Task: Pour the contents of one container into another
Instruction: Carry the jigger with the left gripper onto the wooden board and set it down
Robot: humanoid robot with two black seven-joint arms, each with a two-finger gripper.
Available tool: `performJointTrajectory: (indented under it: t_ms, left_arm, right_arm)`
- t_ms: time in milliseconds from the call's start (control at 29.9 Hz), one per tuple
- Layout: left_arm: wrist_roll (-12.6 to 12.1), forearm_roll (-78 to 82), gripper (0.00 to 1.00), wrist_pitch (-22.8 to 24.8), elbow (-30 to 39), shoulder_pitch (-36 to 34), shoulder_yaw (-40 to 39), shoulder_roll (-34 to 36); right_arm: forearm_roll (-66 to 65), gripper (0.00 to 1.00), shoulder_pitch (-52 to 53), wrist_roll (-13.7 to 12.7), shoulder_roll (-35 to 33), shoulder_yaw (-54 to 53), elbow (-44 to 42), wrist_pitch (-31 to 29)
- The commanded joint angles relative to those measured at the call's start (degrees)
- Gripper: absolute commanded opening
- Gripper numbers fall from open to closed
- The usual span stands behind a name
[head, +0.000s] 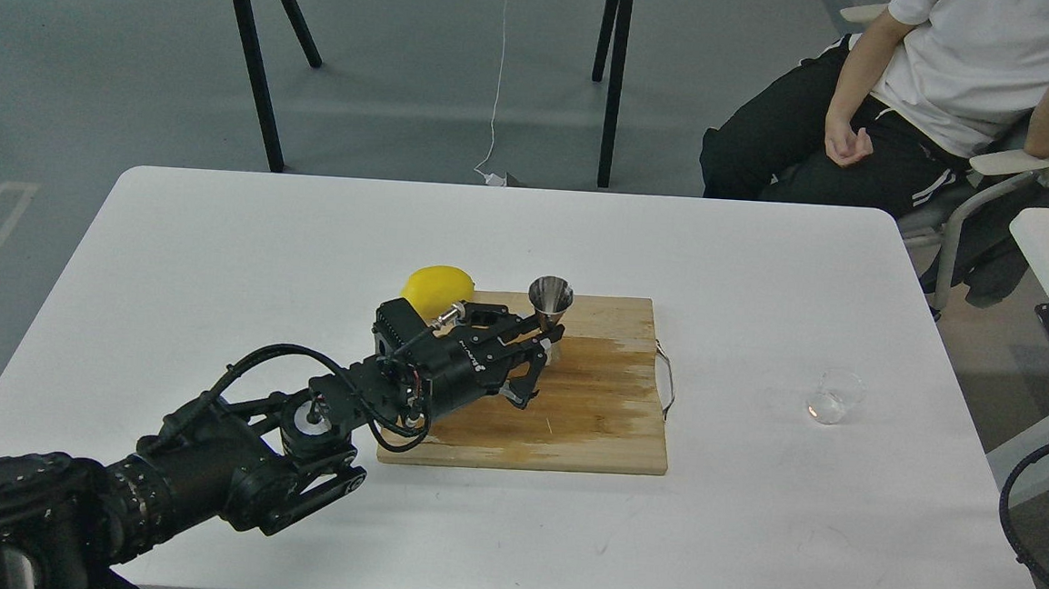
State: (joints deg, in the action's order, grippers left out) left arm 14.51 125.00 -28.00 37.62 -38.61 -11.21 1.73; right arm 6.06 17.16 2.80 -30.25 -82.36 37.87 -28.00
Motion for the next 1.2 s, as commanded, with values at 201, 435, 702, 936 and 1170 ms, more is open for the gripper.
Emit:
performJointTrajectory:
  t_ms: [201, 435, 702, 936, 1170]
  left_arm:
    - [0.0, 0.0, 0.05, 0.0, -5.1, -0.5, 2.8, -1.7]
    - [0.0, 0.0, 0.08, 0.0, -5.2, -0.2, 2.9, -1.7]
    - [0.1, 0.0, 0.23, 0.0, -5.1, -0.2, 2.8, -1.7]
    - [-0.1, 0.0, 0.42, 0.0, -4.0, 0.0, 2.7, -1.6]
    - [-0.1, 0.0, 0.66, 0.0, -3.7, 0.0, 2.4, -0.9]
  right_arm:
    - [0.0, 1.00, -0.9, 0.0, 0.0, -0.4, 0.0, 0.0]
    - [0.1, 1.00, -1.0, 0.6, 0.0, -0.4, 0.1, 0.0]
    - [0.0, 1.00, -1.0, 0.6, 0.0, -0.4, 0.1, 0.0]
    - [0.1, 1.00, -1.1, 0.6, 0.0, -0.4, 0.1, 0.0]
    - [0.1, 1.00, -1.2, 0.6, 0.0, -0.4, 0.1, 0.0]
